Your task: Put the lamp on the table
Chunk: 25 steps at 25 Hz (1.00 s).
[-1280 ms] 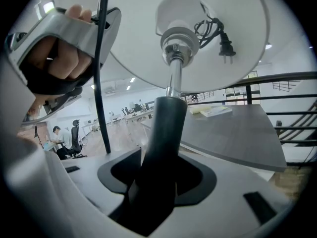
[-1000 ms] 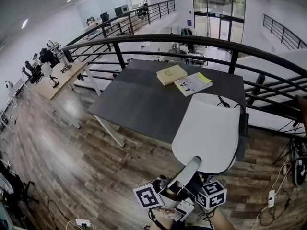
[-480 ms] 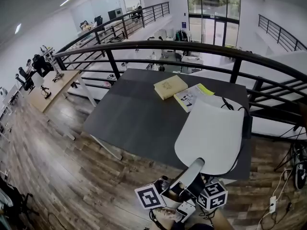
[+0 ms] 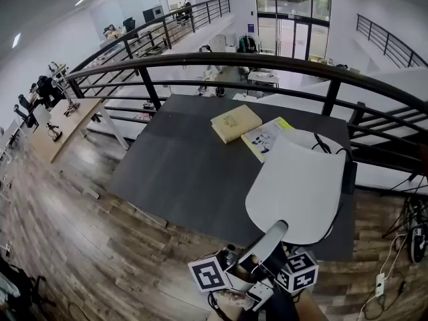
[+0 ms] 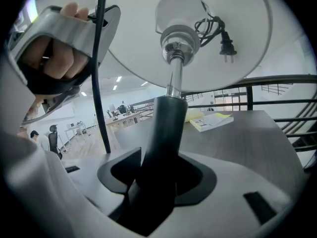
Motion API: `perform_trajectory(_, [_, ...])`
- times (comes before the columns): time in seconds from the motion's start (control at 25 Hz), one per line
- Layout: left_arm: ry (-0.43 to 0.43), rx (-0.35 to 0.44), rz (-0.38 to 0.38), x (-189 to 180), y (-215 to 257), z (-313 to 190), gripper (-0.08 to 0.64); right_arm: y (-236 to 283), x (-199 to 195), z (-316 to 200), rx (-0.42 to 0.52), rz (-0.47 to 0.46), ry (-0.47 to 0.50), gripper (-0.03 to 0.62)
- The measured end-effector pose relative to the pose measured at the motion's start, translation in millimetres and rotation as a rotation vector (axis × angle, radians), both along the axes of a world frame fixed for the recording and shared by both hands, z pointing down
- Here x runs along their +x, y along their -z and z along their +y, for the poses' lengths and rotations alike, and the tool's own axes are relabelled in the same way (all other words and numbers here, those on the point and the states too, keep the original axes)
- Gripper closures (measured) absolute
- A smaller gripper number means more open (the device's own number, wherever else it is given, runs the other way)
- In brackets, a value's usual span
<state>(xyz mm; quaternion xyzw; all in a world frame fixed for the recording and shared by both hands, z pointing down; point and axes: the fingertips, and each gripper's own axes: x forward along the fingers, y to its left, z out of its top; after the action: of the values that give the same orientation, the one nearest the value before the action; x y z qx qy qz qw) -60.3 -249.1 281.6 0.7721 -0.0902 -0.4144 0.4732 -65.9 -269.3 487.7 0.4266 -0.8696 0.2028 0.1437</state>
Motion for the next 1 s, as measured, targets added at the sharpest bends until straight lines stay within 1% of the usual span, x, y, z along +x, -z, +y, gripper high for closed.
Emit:
perform_trajectory(0.16, [0.011,-0.011,-0.003,-4,-6,-21,0.538,-6,-4,-19,-0.012,0.002,0.011,0.37])
perform_trajectory(0.36, [0.037,-0.041,0.006,1,-15,-58,0.538,-15,2,-49,-0.031,0.004,0.032,0.37])
perform_trajectory(0.68, [0.063,-0.051,0.007,15,-20,-120,0.538,-18,16,-111,-0.035,0.008,0.054,0.37])
perform_trajectory(1.0, [0.074,-0.054,-0.002,38,-22,-174,0.537,-19,39,-168,-0.038,0.013,0.064,0.37])
